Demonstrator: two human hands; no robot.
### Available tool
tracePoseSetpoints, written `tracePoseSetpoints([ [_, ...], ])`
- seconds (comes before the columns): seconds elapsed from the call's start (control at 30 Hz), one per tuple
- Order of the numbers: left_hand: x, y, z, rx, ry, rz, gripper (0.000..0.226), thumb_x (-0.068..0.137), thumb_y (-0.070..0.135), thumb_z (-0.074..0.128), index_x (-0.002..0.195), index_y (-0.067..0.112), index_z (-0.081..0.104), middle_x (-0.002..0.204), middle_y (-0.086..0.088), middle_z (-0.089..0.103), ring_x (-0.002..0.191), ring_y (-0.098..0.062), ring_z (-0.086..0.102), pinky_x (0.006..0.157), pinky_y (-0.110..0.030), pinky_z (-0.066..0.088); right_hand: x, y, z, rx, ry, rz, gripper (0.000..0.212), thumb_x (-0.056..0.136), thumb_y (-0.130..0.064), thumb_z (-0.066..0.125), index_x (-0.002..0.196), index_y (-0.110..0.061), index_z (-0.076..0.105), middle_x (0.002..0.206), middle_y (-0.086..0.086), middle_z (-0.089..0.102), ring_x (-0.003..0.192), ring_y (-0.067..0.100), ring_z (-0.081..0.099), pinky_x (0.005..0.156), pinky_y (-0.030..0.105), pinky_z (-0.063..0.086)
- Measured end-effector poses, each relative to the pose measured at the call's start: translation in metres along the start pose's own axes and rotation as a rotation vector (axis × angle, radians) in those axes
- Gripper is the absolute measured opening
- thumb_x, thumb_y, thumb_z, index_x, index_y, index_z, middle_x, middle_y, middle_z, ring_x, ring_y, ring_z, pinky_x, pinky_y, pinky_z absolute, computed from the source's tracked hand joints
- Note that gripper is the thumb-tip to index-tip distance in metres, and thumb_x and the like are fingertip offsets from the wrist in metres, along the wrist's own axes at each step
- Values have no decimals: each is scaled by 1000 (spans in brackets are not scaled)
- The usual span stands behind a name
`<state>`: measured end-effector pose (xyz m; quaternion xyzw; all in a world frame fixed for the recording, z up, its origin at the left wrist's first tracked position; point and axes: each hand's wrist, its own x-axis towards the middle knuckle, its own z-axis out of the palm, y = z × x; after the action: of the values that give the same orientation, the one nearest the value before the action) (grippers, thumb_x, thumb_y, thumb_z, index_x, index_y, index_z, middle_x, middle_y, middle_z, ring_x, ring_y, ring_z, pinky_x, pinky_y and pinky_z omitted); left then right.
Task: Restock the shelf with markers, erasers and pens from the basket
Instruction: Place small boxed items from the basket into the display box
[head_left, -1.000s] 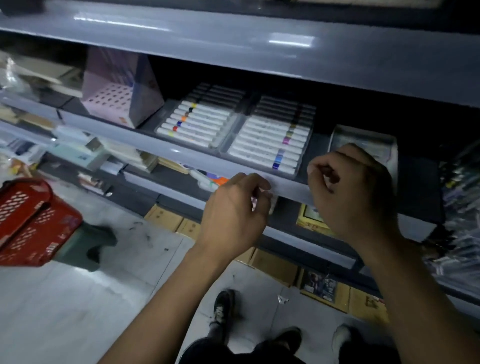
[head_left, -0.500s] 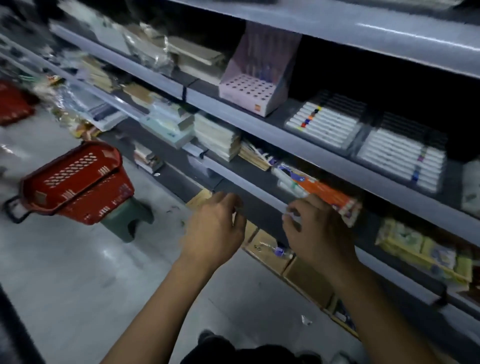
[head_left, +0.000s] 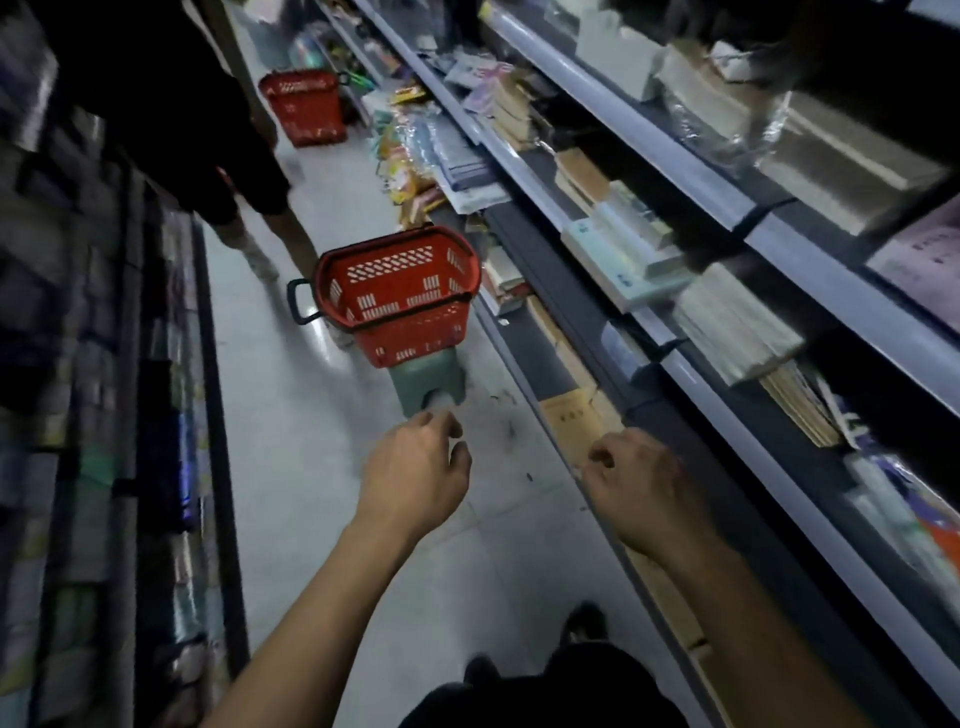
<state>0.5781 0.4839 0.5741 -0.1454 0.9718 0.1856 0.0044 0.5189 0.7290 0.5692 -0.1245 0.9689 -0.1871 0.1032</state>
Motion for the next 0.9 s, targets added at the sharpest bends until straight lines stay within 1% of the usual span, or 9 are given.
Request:
tracePoseSetpoints([
  [0.13,29,-35,-3,-15,21,-114,28,100,38,54,121,24,68,115,1,69,98,-24,67,79,-40,59,59,-29,14,-29,-72,-88,28,98,-43,51,110,-24,68,115,-1,59,91,19,57,75,34,49],
  [0.23,61,-50,-3,-9,28,-178,30,100,39,53,123,25,67,113,2,68,98,-23,67,78,-38,59,111,-44,20,-9,-107,-151,25,95,-42,51,96,-22,66,107,1,60,91,22,59,74,35,50],
  [0.27,74,-54,-2,-4,33,-194,30,100,40,53,123,26,67,113,3,68,97,-22,67,78,-37,58,130,-47,22,-5,-120,-166,26,95,-43,51,97,-22,66,106,0,61,92,22,61,75,35,51],
  [0.37,115,-63,-2,19,51,-218,29,100,40,54,122,26,68,113,3,69,95,-21,68,72,-31,53,183,-56,26,0,-131,-204,29,97,-46,54,111,-26,70,113,-3,62,99,21,63,79,34,50],
  [0.5,193,-65,-6,53,50,-281,29,100,39,54,120,25,68,113,2,70,94,-21,68,67,-29,44,275,-66,25,1,-162,-271,28,97,-44,56,110,-24,71,110,-1,62,102,23,64,80,36,52],
  [0.6,243,-61,-8,56,27,-317,29,98,40,53,119,26,68,114,3,70,97,-23,68,70,-32,47,331,-69,24,-11,-175,-290,27,97,-46,55,109,-27,69,112,-3,61,104,22,63,78,33,49],
  [0.7,281,-62,-5,47,1,-360,28,98,41,52,116,27,68,113,4,70,96,-22,68,70,-34,49,377,-68,27,-31,-221,-295,27,98,-47,53,108,-28,69,110,-3,60,101,22,63,74,32,47],
  [0.8,312,-69,-2,53,-29,-394,30,98,41,51,118,28,68,115,3,69,99,-22,67,72,-35,50,416,-70,32,-48,-261,-292,26,98,-46,53,105,-28,69,106,-1,60,98,24,63,73,33,47],
  [0.9,343,-81,-1,59,-63,-421,32,99,41,50,122,27,67,118,2,70,103,-23,66,78,-36,52,450,-78,40,-19,-289,-297,17,97,-43,55,89,-30,62,93,-6,52,86,20,59,65,32,43],
])
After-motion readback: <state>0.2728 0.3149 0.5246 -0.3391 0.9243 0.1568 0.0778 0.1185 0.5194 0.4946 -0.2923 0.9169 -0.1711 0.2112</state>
